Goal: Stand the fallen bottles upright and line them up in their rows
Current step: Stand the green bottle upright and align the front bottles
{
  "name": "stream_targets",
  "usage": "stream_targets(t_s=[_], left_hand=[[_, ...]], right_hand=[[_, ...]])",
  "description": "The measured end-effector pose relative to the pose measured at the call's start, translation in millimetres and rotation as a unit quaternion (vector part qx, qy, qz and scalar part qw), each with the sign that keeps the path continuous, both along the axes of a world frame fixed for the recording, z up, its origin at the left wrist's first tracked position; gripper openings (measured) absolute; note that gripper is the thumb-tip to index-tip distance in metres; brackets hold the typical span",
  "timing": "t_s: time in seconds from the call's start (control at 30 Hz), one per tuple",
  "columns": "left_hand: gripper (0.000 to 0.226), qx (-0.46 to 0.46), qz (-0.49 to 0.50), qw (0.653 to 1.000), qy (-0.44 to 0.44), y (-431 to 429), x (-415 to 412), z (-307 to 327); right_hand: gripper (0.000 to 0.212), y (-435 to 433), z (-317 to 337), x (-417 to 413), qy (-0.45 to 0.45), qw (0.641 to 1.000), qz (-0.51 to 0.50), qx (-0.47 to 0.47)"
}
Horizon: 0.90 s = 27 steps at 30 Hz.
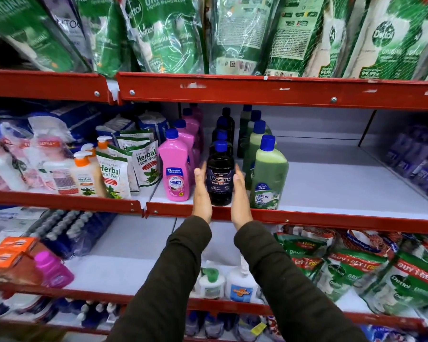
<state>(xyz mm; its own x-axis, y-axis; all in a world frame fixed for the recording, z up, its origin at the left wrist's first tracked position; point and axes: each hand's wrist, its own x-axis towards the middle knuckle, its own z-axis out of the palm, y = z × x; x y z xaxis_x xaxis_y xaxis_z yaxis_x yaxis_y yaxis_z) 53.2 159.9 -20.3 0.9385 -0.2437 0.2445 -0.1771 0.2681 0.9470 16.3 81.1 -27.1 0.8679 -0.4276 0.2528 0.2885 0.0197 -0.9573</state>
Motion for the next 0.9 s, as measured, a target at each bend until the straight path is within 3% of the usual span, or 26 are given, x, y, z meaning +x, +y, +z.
stream_targets(t_s=[0.1,0.23,0.37,0.57,0.73,0.8,0.9], left_hand=[[0.056,0.031,-0.006,0.999,-0.012,6,1,2],[0.071,0.019,-0.005,1.000,-0.013,9,-13,1],[0.064,0.008,0.011,0.999,-0.038,11,-24,-8],[0.062,0.028,-0.002,0.998,-0.054,13,-22,-8],[0.059,0.029,0.094,0.991,-0.093,19,-22,-15],[0.055,-0.004,0.152,0.984,-0.098,28,-18,-14],[0.059,-0.031,0.191,0.976,-0.100,50,1,-11]], right_hand=[[0.057,-3,0,-1,-0.004,1.000,0.006,0.016],[0.066,-6,-3,-9,0.001,1.000,-0.021,-0.003],[0.073,-3,-10,-18,-0.008,0.999,-0.030,-0.016],[0.062,-5,-11,-22,-0.019,0.999,-0.027,-0.034],[0.038,24,-22,-27,-0.135,0.965,-0.215,-0.063],[0.032,45,-24,-21,-0.157,0.966,-0.187,-0.089],[0.037,75,-18,-4,-0.067,0.994,-0.034,-0.080]])
